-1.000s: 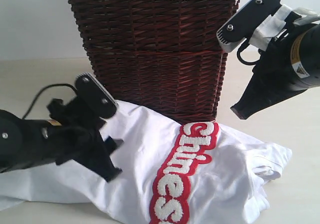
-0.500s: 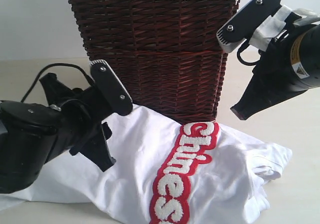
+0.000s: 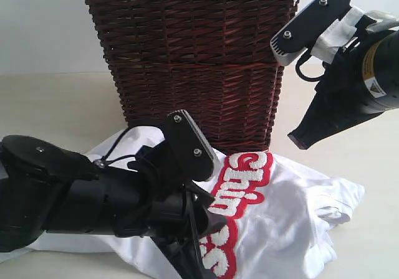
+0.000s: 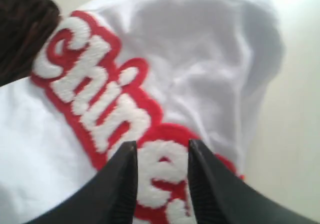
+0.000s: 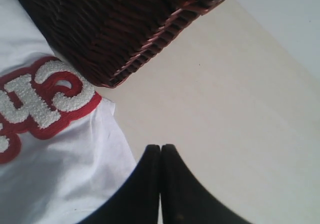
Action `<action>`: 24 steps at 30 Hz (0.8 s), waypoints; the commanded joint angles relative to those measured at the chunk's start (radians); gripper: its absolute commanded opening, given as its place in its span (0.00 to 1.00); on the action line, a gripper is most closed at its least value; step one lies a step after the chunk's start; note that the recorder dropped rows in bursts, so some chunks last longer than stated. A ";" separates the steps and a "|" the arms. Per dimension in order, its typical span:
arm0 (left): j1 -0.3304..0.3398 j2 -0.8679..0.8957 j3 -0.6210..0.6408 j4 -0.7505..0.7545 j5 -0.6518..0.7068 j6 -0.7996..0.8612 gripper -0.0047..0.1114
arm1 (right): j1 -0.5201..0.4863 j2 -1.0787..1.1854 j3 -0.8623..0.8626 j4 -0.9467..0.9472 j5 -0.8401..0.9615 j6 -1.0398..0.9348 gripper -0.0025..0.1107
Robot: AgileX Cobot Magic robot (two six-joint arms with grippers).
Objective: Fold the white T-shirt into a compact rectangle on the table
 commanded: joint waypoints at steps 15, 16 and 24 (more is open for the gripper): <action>0.024 0.022 -0.074 1.854 0.549 -1.256 0.58 | -0.002 -0.007 -0.007 -0.007 -0.011 -0.006 0.02; 0.009 0.022 -0.017 1.878 0.435 -1.243 0.58 | -0.002 -0.007 -0.007 -0.007 -0.005 -0.006 0.02; -0.001 0.112 0.119 1.932 0.035 -1.194 0.43 | -0.002 -0.007 -0.007 -0.007 0.000 -0.006 0.02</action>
